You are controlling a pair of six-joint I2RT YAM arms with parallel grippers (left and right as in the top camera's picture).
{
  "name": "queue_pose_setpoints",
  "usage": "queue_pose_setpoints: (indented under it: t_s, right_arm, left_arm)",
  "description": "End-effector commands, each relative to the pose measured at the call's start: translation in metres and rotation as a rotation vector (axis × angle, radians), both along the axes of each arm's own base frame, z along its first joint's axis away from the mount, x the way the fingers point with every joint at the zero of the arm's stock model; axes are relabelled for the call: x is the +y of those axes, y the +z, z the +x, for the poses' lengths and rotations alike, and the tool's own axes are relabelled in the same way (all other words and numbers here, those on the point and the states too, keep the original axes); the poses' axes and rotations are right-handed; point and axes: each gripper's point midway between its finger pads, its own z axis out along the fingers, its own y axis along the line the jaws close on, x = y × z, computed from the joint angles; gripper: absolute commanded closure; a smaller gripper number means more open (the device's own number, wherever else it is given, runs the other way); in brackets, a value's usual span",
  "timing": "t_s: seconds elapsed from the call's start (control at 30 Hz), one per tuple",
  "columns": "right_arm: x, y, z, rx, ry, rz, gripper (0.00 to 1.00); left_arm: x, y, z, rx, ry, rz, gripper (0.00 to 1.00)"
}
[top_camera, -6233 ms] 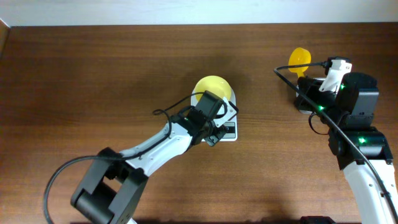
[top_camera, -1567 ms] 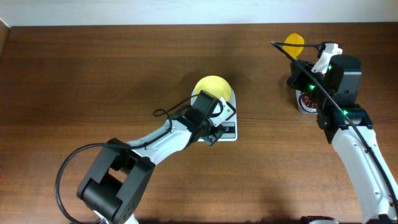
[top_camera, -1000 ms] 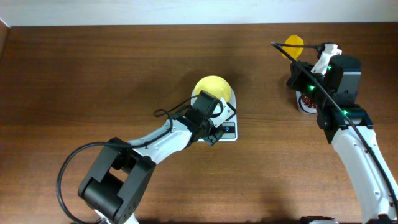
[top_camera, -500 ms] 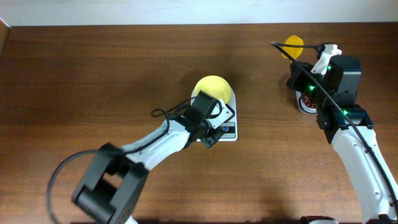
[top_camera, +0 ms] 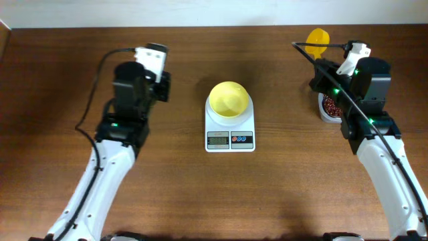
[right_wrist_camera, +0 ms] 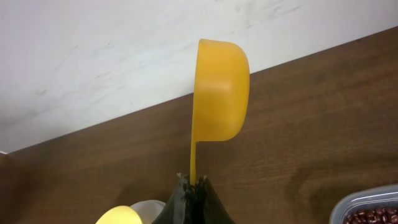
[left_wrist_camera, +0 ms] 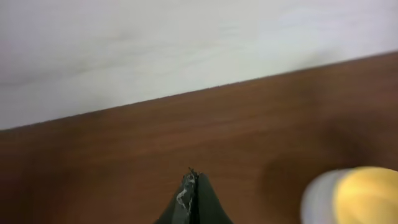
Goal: Scoop item into bowl and weigh 50g on scale
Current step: 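Retract the left gripper to the left side of the scale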
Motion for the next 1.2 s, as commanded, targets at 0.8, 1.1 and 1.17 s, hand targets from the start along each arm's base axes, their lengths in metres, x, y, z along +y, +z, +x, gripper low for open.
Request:
queue_pose_setpoints:
  t_s: [0.8, 1.1, 1.17]
  right_arm:
    - [0.086, 0.030, -0.044, 0.109, 0.439, 0.453, 0.96]
    - [0.089, 0.027, -0.048, 0.097, 0.482, 0.414, 0.96]
    - [0.089, 0.027, -0.048, 0.096, 0.483, 0.411, 0.96]
  left_arm:
    - [0.058, 0.021, 0.008, -0.065, 0.074, -0.155, 1.00]
    - [0.056, 0.025, -0.015, -0.020, 0.075, -0.159, 0.49]
    - [0.056, 0.029, -0.019, -0.026, 0.075, -0.159, 0.36]
